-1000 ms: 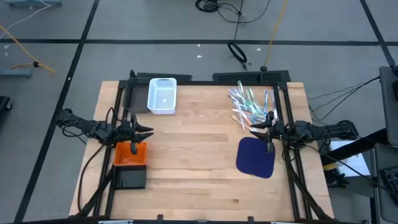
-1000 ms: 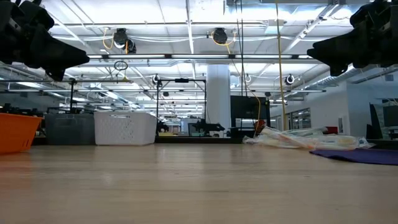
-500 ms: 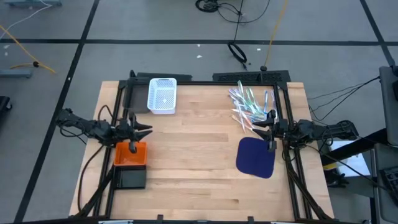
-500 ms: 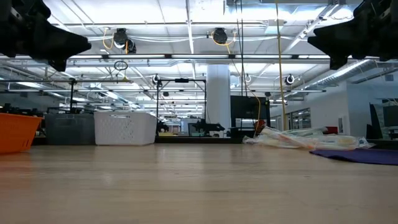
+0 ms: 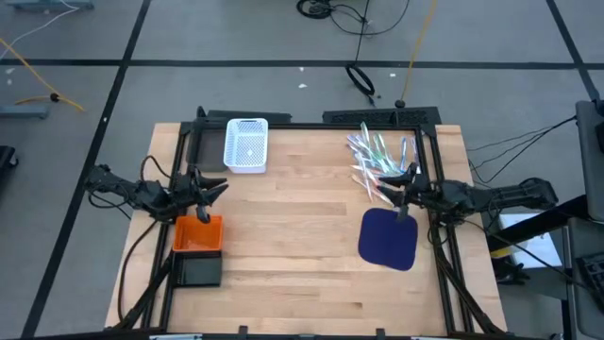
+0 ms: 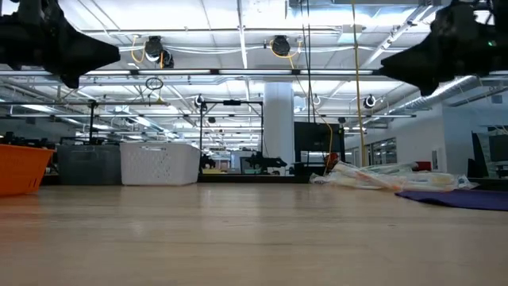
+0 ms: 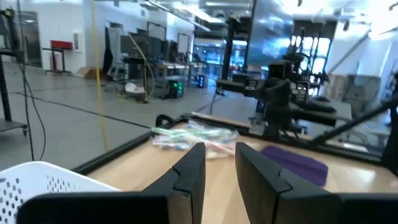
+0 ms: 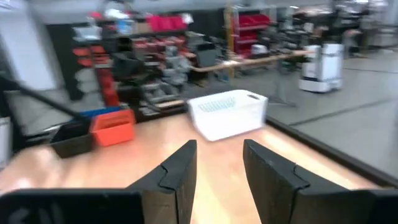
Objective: Pick & Place Toothbrushes
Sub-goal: Put the green toothbrush into the white bin
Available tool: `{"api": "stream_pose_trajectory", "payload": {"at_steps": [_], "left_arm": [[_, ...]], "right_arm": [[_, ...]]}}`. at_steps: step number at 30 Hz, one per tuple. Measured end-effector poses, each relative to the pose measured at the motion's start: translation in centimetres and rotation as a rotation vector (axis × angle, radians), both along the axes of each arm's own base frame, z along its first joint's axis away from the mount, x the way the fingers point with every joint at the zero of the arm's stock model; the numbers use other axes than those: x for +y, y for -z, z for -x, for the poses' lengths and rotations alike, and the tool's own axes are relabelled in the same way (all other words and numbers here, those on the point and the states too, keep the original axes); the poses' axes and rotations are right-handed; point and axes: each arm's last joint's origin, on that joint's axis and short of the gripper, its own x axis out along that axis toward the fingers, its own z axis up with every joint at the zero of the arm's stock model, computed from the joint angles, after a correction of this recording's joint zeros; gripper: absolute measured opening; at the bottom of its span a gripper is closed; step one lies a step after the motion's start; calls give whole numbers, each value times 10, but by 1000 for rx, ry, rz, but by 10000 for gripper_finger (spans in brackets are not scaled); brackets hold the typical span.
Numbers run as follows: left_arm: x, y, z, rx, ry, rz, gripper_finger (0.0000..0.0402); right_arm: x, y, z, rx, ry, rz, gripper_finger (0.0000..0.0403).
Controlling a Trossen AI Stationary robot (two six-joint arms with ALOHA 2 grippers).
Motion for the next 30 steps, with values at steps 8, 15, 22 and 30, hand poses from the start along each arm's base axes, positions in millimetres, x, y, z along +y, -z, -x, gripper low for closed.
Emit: {"api": "stream_pose_trajectory", "payload": {"at_steps": [8, 15, 22, 30], "left_arm": [[3, -6, 2, -54, -80, 16, 88], [3, -7, 2, -60, -87, 27, 88], [3, -6, 2, -62, -85, 35, 88], [3, -7, 2, -61, -86, 29, 88]], "right_arm": [[-19, -17, -30, 446, 235, -107, 125], [-43, -22, -51, 660, 359, -228, 125], [-67, -2, -58, 802, 395, -348, 126], [-87, 11, -53, 906, 450, -393, 126]]}}
